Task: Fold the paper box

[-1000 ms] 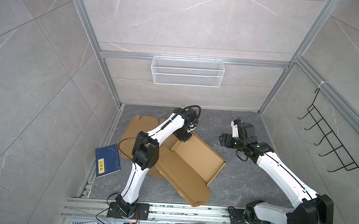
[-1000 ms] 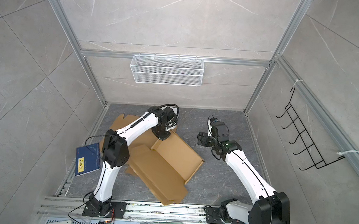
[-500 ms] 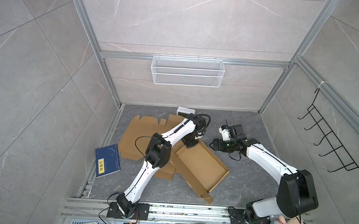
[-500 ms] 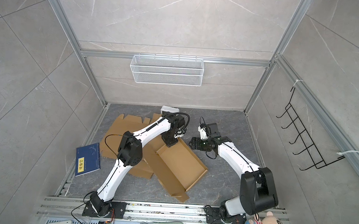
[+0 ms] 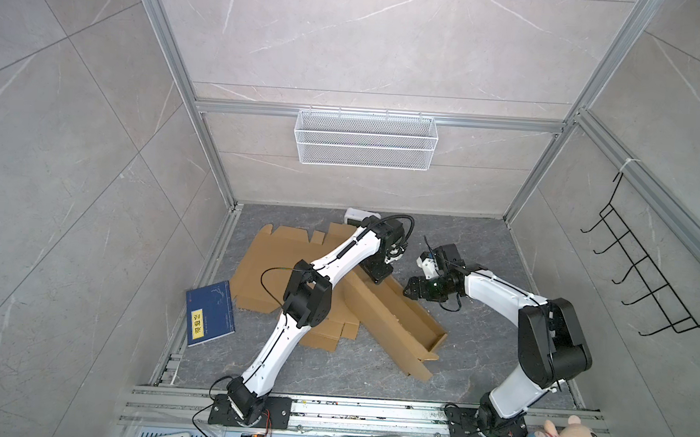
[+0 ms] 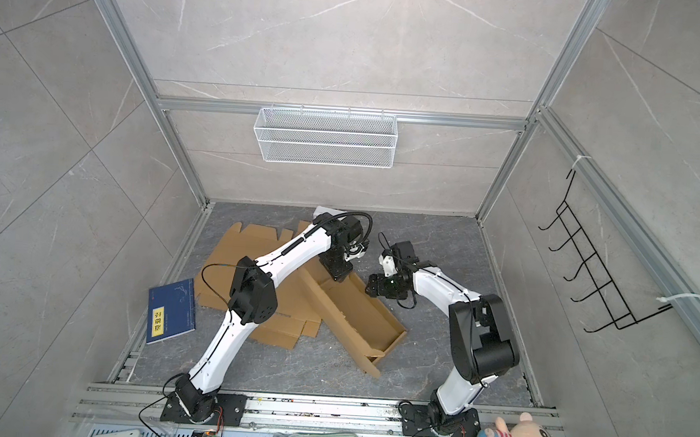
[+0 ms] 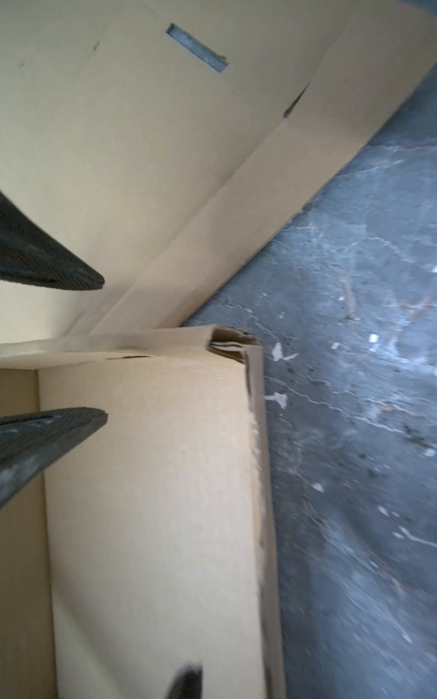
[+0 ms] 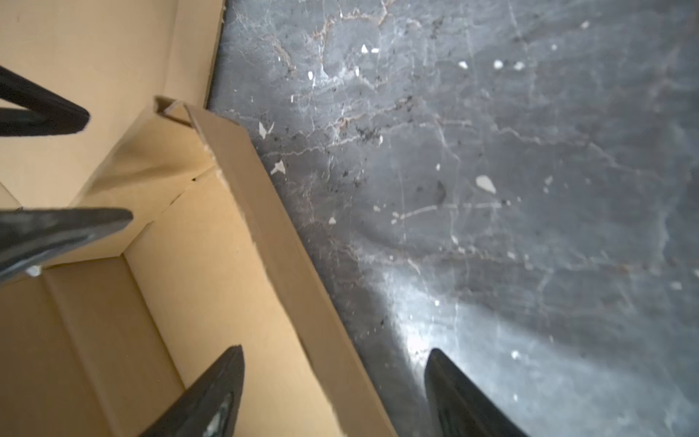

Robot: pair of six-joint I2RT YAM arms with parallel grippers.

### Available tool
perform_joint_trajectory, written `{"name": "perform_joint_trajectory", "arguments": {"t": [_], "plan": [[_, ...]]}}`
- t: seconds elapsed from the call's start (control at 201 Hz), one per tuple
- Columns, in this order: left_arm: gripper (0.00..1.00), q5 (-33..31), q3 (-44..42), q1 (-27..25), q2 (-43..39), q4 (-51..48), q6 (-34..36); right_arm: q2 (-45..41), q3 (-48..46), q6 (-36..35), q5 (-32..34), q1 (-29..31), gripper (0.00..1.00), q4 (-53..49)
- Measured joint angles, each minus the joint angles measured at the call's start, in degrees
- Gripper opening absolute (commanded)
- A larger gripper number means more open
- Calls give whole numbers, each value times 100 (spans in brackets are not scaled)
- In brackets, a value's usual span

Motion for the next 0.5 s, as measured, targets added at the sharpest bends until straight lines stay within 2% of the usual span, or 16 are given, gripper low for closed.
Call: {"name": "perform_joint_trajectory", "arguments": {"t": [0.239,0.498], "plan": [[58,203,0,166,-507,393,-227,540,378,-216,24,157,66,-116],[58,195,-682,479,-1967,1204,-511,732,540,-166,48,184,53,-212]]}}
